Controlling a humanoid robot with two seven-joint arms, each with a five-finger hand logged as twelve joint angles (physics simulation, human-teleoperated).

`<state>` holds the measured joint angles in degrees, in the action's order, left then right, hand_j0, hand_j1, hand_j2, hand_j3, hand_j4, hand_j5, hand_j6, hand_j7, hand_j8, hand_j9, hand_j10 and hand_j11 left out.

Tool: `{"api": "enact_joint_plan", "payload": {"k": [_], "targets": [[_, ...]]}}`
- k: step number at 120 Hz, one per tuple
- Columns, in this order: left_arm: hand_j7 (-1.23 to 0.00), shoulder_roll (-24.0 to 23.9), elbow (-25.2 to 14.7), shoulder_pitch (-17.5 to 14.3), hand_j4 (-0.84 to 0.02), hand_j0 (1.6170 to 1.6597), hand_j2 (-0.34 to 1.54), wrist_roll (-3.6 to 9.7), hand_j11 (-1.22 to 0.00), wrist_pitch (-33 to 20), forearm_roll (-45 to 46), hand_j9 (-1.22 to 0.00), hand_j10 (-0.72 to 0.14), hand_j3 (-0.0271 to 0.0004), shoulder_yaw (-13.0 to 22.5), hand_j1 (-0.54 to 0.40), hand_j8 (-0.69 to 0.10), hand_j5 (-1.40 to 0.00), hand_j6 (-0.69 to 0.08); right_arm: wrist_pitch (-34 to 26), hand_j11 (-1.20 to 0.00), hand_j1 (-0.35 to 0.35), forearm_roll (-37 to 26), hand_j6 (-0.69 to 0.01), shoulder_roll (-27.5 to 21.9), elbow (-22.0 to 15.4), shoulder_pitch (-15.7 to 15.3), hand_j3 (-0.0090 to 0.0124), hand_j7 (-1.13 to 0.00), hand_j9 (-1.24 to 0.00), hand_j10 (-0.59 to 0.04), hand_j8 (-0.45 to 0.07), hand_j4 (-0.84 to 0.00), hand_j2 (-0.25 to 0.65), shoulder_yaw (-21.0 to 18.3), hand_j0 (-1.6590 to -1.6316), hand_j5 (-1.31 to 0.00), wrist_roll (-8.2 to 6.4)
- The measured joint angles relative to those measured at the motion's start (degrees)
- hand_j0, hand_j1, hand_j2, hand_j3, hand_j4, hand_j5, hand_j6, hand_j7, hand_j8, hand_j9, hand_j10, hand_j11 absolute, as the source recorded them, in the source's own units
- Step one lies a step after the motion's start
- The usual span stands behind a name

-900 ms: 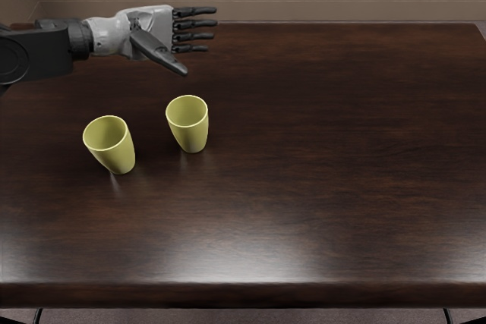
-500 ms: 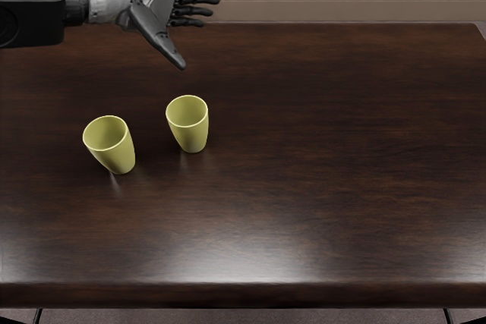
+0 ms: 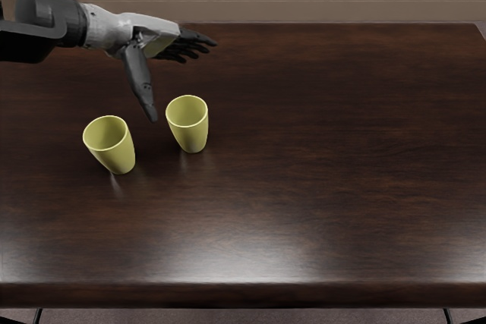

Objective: Pick up cup and place in cup with left hand

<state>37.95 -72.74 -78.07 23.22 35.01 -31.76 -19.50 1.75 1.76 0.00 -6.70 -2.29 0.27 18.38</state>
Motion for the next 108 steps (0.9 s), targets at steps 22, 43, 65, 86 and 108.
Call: {"api": "enact_joint_plan", "payload": {"k": [22, 43, 65, 86, 108], "targets": [[-0.02, -0.4, -3.2, -0.5, -0.019, 1.6581, 0.00, 0.20, -0.02, 0.0, -3.0, -0.02, -0.018, 0.0000, 2.7, 0.330, -0.019, -0.02, -0.019, 0.0, 0.00, -0.349, 0.0, -0.001, 0.0, 0.0, 0.0, 0.0000, 0.00, 0.00, 0.000, 0.000, 0.000, 0.000, 0.0, -1.6581, 0.00, 0.00], [-0.02, -2.4, -4.1, -1.5, -0.018, 1.6581, 0.00, 2.82, -0.02, 0.0, -6.6, -0.02, -0.018, 0.0000, 3.1, 0.330, -0.019, -0.02, -0.019, 0.0, 0.00, -0.349, 0.0, -0.001, 0.0, 0.0, 0.0, 0.0000, 0.00, 0.00, 0.000, 0.000, 0.000, 0.000, 0.0, -1.6581, 0.00, 0.00], [-0.02, -4.2, -4.4, -1.7, -0.017, 1.6581, 0.00, 7.87, -0.02, 0.0, -7.4, -0.02, -0.017, 0.0000, 3.4, 0.331, -0.018, -0.02, -0.018, 0.0, 0.00, -0.349, 0.0, -0.001, 0.0, 0.0, 0.0, 0.0000, 0.00, 0.00, 0.000, 0.000, 0.000, 0.000, 0.0, -1.6581, 0.00, 0.01], [-0.02, -6.1, -4.4, -2.5, -0.018, 1.6581, 0.00, 9.25, -0.02, -2.7, -8.2, -0.02, -0.017, 0.0000, 3.5, 0.331, -0.018, -0.02, -0.018, 0.0, 0.00, -0.349, 0.0, -0.001, 0.0, 0.0, 0.0, 0.0000, 0.00, 0.00, 0.000, 0.000, 0.000, 0.000, 0.0, -1.6581, 0.00, 0.01], [-0.02, -8.9, -4.2, -3.3, -0.019, 1.6581, 0.00, 9.55, -0.02, -7.5, -10.3, -0.02, -0.019, 0.0000, 6.0, 0.329, -0.020, -0.02, -0.020, 0.0, 0.00, -0.349, 0.0, -0.001, 0.0, 0.0, 0.0, 0.0000, 0.00, 0.00, 0.000, 0.000, 0.000, 0.000, 0.0, -1.6581, 0.00, 0.00]]}}
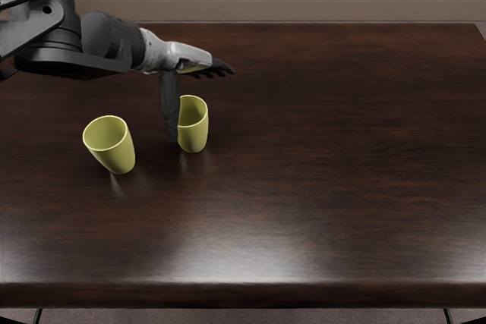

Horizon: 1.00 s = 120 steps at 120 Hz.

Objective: Pick up cup and place in cup with left hand

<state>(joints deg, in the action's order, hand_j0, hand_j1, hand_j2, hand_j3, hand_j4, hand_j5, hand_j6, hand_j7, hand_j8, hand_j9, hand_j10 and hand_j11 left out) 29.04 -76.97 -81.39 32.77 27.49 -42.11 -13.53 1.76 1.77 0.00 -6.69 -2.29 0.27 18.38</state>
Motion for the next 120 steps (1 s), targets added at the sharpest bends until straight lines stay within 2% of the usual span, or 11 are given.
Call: {"api": "enact_joint_plan", "payload": {"k": [13, 28, 47, 96, 120], "targets": [[-0.03, -0.8, 0.1, 0.0, -0.025, 1.6581, 0.01, 0.12, -0.03, -1.9, -1.4, -0.03, -0.024, 0.0000, 1.7, 0.322, -0.025, -0.03, -0.025, 0.0, 0.00, -0.349, 0.0, -0.001, 0.0, 0.0, 0.0, 0.0000, 0.00, 0.00, 0.000, 0.000, 0.000, 0.000, 0.0, -1.6581, 0.00, -0.01], [-0.04, -1.4, 0.3, 0.0, -0.034, 1.6581, 0.01, 1.43, -0.04, -3.5, -1.9, -0.04, -0.033, 0.0000, 3.2, 0.311, -0.034, -0.04, -0.035, 0.0, 0.00, -0.349, 0.0, -0.001, 0.0, 0.0, 0.0, 0.0000, 0.00, 0.00, 0.000, 0.000, 0.000, 0.000, 0.0, -1.6581, 0.00, -0.01], [-0.06, -1.4, 0.3, 0.0, -0.046, 1.6581, 0.01, 2.04, -0.06, -4.9, -2.1, -0.06, -0.045, 0.0000, 4.8, 0.297, -0.046, -0.06, -0.047, 0.0, 0.00, -0.349, 0.0, -0.001, 0.0, 0.0, 0.0, 0.0000, 0.00, 0.00, 0.000, 0.000, 0.000, 0.000, 0.0, -1.6581, 0.00, -0.01], [-0.12, -3.5, 0.3, 1.0, -0.095, 1.6581, 0.02, 1.88, -0.12, -11.2, -7.1, -0.12, -0.094, 0.0000, 6.6, 0.239, -0.095, -0.12, -0.096, 0.0, 0.00, -0.349, 0.0, -0.001, 0.0, 0.0, 0.0, 0.0000, 0.00, 0.00, 0.000, 0.000, 0.000, 0.000, 0.0, -1.6581, 0.00, 0.00], [-0.16, -3.4, 0.3, 1.1, -0.123, 1.6581, 0.03, 1.64, -0.16, -12.5, -7.5, -0.16, -0.122, 0.0000, 7.9, 0.206, -0.123, -0.16, -0.124, 0.0, 0.00, -0.349, 0.0, -0.001, 0.0, 0.0, 0.0, 0.0000, 0.00, 0.00, 0.000, 0.000, 0.000, 0.000, 0.0, -1.6581, 0.00, 0.00]]}}
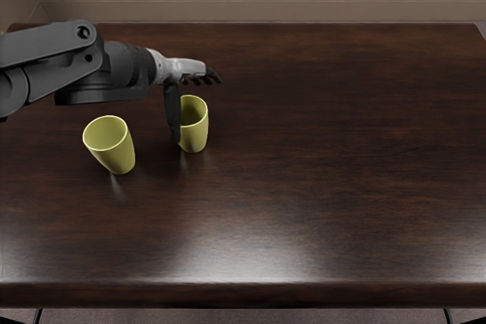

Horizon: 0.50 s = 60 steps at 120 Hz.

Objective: Pick up cup and place in cup with left hand

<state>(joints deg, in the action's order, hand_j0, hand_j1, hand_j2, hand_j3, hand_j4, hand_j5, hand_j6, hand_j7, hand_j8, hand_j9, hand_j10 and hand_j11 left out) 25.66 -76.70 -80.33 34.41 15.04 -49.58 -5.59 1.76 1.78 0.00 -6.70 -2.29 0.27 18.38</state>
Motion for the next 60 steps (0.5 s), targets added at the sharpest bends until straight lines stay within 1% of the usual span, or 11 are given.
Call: {"api": "enact_joint_plan", "payload": {"k": [21, 60], "targets": [[-0.18, 0.0, 0.0, 0.0, -0.141, 1.6581, 0.03, -0.10, -0.18, -1.0, 0.0, -0.18, -0.140, 0.0000, 1.4, 0.184, -0.141, -0.18, -0.142, 0.0, 0.00, -0.349, 0.0, -0.001, 0.0, 0.0, 0.0, 0.0000, 0.00, 0.00, 0.000, 0.000, 0.000, 0.000, 0.0, -1.6581, 0.00, -0.01], [-0.23, 0.0, -0.4, 0.7, -0.179, 1.6581, 0.04, -0.13, -0.23, -2.1, 0.0, -0.23, -0.178, 0.0000, 1.8, 0.139, -0.179, -0.23, -0.180, 0.0, 0.00, -0.349, 0.0, -0.001, 0.0, 0.0, 0.0, 0.0000, 0.00, 0.00, 0.000, 0.000, 0.000, 0.000, 0.0, -1.6581, 0.00, -0.01]]}}
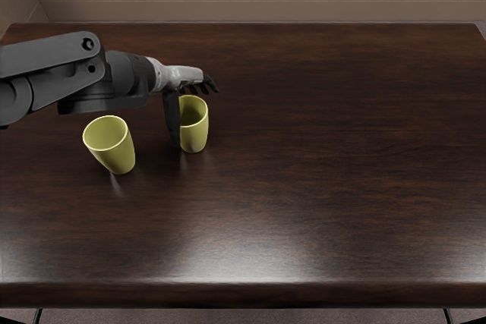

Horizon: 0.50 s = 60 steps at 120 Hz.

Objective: Pick up cup and place in cup with left hand

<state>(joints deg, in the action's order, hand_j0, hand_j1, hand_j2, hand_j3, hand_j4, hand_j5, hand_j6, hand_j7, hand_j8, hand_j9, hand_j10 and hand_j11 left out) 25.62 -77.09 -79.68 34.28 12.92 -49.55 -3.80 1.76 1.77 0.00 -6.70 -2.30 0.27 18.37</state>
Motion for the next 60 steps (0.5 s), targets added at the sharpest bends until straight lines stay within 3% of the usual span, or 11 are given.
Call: {"api": "enact_joint_plan", "payload": {"k": [60], "targets": [[-0.35, -0.5, -0.2, 0.1, -0.275, 1.6580, 0.06, -0.01, -0.35, -1.8, 0.0, -0.35, -0.275, 0.0000, 0.0, 0.023, -0.276, -0.35, -0.276, 0.0, 0.00, -0.349, 0.0, -0.001, 0.0, 0.0, 0.0, 0.0000, 0.00, 0.00, 0.000, 0.000, 0.000, 0.000, 0.0, -1.6581, 0.00, 0.00]]}}
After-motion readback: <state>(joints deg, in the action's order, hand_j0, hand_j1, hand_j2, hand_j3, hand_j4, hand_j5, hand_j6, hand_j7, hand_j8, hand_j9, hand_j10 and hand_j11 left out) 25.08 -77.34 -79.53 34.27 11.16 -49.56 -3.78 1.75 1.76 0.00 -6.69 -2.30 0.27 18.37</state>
